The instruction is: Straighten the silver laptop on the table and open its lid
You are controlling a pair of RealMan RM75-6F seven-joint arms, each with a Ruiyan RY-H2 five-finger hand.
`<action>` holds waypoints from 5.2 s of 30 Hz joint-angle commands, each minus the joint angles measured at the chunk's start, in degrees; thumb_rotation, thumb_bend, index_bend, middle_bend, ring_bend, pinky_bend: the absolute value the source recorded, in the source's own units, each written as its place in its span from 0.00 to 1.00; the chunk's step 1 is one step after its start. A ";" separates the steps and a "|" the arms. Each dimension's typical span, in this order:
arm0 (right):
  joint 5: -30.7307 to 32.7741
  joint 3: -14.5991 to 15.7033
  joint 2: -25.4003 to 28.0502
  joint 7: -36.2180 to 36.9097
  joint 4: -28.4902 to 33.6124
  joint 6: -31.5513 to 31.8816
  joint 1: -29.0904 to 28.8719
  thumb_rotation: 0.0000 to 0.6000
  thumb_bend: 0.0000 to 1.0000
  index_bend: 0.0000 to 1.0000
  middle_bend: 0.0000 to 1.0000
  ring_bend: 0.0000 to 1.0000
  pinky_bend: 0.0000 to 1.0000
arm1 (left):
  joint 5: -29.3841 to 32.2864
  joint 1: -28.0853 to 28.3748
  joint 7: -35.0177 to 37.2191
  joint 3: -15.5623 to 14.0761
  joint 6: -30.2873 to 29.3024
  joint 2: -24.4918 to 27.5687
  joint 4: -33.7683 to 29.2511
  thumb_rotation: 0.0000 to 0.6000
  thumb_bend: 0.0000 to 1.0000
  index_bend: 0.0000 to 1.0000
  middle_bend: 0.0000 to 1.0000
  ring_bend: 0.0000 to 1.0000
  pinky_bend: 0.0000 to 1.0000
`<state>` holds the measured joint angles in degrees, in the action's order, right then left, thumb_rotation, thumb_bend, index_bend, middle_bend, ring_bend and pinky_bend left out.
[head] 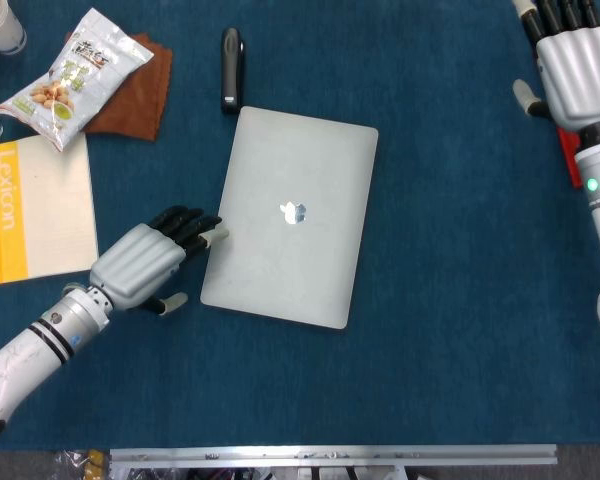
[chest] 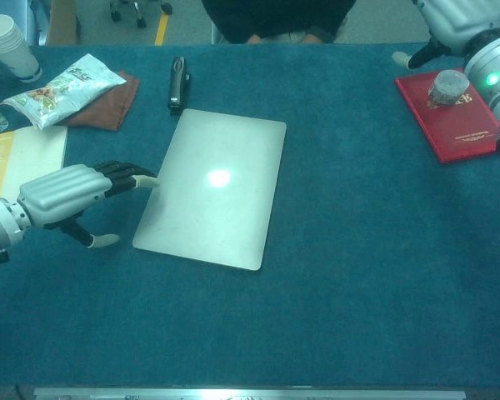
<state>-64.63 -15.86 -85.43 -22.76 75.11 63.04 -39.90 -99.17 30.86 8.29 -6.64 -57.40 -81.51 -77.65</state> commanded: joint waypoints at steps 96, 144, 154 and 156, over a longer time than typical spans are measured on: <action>0.79 -0.20 2.93 0.64 2.60 2.19 1.10 1.00 0.23 0.00 0.05 0.00 0.08 | 1.65 3.37 2.54 -2.55 -1.53 -7.35 4.25 1.00 0.27 0.00 0.04 0.00 0.05; -5.45 4.54 2.45 1.53 1.38 0.57 1.78 1.00 0.02 0.00 0.05 0.00 0.08 | 8.87 -2.37 -17.73 1.40 -11.01 9.55 -16.21 1.00 0.27 0.01 0.04 0.00 0.05; -7.94 6.72 -2.48 -0.33 -2.21 -1.48 0.30 1.00 0.08 0.00 0.05 0.00 0.08 | 10.78 -7.60 -15.95 2.76 -18.16 17.34 -18.68 1.00 0.27 0.02 0.05 0.00 0.05; -7.91 6.91 -3.50 -0.71 -2.86 -2.09 0.00 1.00 0.08 0.00 0.05 0.00 0.08 | 11.05 -8.19 -14.89 3.10 -18.83 18.21 -18.76 1.00 0.27 0.02 0.05 0.00 0.05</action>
<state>-72.46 -9.17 -88.43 -23.16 72.68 61.36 -39.65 -88.44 23.16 -7.27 -3.89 -75.80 -63.82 -96.21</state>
